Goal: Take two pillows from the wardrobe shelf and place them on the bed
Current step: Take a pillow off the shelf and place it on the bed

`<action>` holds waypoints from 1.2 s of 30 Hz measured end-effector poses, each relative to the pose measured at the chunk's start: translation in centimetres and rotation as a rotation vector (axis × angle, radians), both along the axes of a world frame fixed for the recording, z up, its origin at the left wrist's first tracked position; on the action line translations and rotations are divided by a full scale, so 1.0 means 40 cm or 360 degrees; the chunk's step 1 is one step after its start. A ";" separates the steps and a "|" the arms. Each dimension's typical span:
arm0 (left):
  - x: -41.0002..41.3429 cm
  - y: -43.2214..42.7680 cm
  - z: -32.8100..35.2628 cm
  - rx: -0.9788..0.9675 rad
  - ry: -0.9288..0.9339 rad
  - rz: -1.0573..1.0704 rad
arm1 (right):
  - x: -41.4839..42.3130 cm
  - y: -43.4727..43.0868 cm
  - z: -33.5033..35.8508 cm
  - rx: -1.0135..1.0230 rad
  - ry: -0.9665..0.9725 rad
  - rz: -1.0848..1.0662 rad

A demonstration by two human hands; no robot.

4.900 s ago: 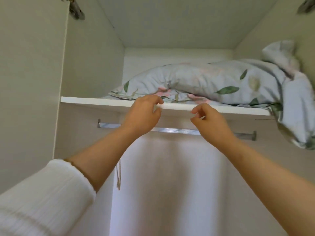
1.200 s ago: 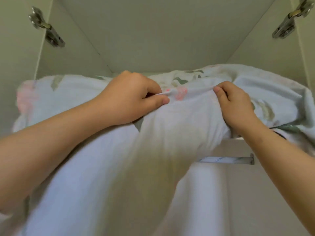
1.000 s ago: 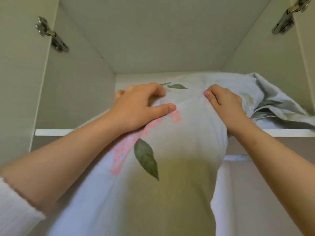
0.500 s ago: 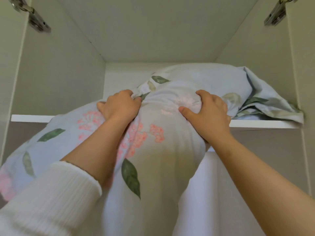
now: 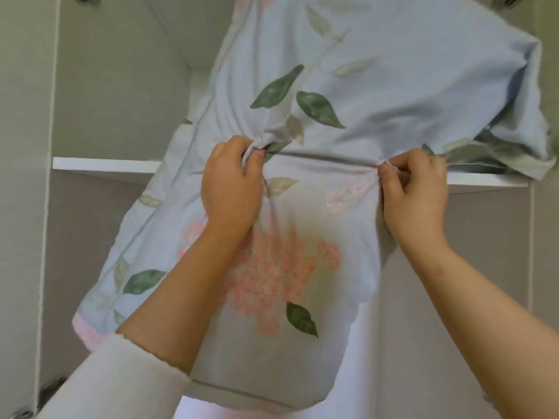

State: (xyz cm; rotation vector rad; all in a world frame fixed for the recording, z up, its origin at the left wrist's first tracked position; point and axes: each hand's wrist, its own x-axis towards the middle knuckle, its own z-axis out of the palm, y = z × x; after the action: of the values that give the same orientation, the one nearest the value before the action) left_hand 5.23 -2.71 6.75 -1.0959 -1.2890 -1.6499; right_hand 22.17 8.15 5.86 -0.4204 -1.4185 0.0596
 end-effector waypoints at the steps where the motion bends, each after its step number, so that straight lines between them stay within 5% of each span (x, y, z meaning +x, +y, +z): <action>1: 0.000 -0.002 -0.025 0.0042 -0.0008 -0.0068 | -0.003 -0.011 -0.021 0.0007 0.0021 -0.0018; 22: 0.131 0.025 -0.530 -0.0183 -0.0677 -0.1262 | 0.097 -0.263 -0.530 -0.0718 0.0353 -0.0723; 36: 0.397 -0.158 -0.822 -0.1027 -0.0795 -0.1770 | 0.311 -0.619 -0.822 -0.1327 0.0631 -0.1215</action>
State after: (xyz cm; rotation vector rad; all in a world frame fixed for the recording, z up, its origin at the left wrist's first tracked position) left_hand 21.10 -9.05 -26.13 -2.1453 -1.7381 -2.4849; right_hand 34.62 -16.62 -27.02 -1.5244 -0.7147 0.1050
